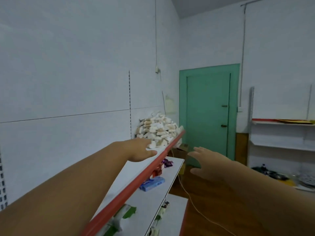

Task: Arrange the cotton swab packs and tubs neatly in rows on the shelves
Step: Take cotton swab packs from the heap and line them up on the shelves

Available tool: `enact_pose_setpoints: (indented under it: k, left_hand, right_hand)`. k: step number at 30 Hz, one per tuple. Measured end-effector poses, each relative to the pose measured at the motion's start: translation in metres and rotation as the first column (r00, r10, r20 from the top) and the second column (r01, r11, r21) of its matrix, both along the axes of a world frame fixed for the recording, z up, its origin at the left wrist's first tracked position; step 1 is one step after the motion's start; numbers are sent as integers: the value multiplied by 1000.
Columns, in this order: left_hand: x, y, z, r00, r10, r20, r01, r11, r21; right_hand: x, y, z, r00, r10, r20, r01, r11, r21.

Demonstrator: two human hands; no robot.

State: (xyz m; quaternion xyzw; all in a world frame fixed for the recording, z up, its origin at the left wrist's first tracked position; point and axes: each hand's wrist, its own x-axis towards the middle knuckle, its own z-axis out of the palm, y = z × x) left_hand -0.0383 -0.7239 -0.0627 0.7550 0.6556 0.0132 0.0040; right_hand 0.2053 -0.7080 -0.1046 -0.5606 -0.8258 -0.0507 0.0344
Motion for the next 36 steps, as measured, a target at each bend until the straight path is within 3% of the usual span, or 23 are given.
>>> enact_pose_setpoints:
  k: [8, 17, 22, 25, 30, 34, 36]
  left_hand:
    - [22, 166, -9, 998, -37, -49, 36, 999, -22]
    - [59, 385, -11, 995, -96, 22, 96, 995, 18]
    - [75, 488, -42, 992, -88, -93, 94, 994, 58]
    - [77, 535, -47, 986, -69, -152, 86, 991, 107]
    - [48, 605, -38, 996, 82, -32, -71, 965, 254]
    - [25, 606, -33, 932, 198, 303, -306, 878, 368]
    - [7, 597, -33, 919, 287, 270, -378, 836, 398]
  right_hand:
    - [50, 145, -20, 998, -39, 42, 40, 999, -27]
    - [84, 352, -2, 995, -95, 39, 97, 994, -57]
    - [101, 463, -14, 998, -67, 4, 67, 997, -36]
    - [97, 527, -20, 999, 44, -5, -44, 999, -15]
    - [72, 648, -24, 935, 334, -121, -334, 942, 24]
    - [19, 731, -3, 876, 414, -247, -396, 910, 121]
    - [-26, 751, 9, 821, 497, -281, -466, 867, 174]
